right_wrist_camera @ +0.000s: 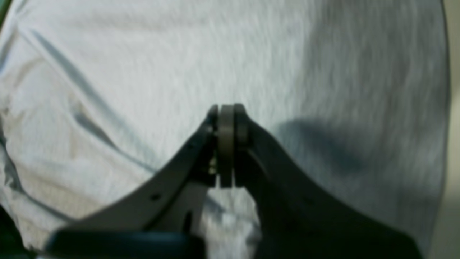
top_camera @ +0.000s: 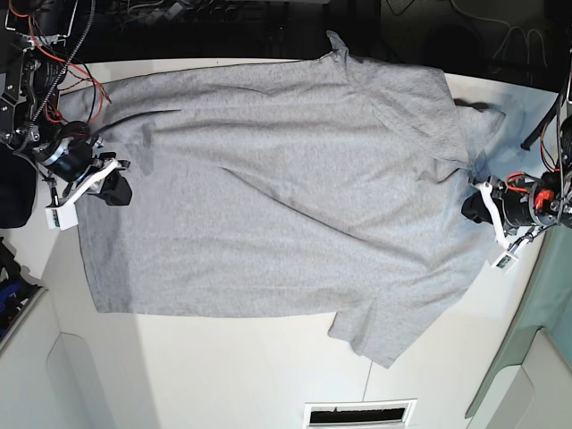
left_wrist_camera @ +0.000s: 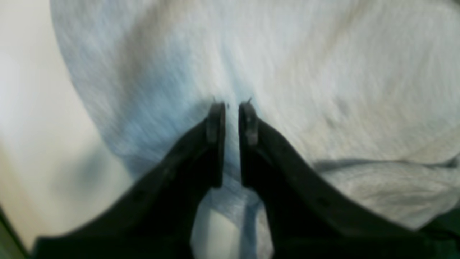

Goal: Layout the t-shirt on the table in an organized manner, then fold the t-shirt properly
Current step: 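Release and move both grippers onto the shirt body, grasp fabric, then drag the grasped fabric with both grippers to spread the shirt wider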

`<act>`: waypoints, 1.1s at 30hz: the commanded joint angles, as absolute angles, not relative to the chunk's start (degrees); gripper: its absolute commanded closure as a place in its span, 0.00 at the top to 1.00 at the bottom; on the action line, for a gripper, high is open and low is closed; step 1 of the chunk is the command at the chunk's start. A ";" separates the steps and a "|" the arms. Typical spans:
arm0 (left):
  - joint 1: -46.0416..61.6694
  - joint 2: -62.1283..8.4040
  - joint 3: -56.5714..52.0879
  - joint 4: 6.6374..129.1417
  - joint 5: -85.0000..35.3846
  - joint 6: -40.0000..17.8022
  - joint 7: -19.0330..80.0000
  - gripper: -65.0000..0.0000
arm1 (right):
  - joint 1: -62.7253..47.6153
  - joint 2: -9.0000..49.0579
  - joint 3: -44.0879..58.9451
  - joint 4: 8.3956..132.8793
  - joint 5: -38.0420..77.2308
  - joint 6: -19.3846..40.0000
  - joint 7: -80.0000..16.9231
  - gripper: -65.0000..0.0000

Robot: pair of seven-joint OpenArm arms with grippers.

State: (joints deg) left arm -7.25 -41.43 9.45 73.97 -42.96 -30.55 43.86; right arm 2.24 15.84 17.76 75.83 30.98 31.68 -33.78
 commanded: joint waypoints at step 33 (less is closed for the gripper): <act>-24.49 -17.47 3.29 43.66 -24.34 -19.88 34.30 0.07 | -2.72 20.40 5.23 78.39 34.57 32.97 -34.57 0.00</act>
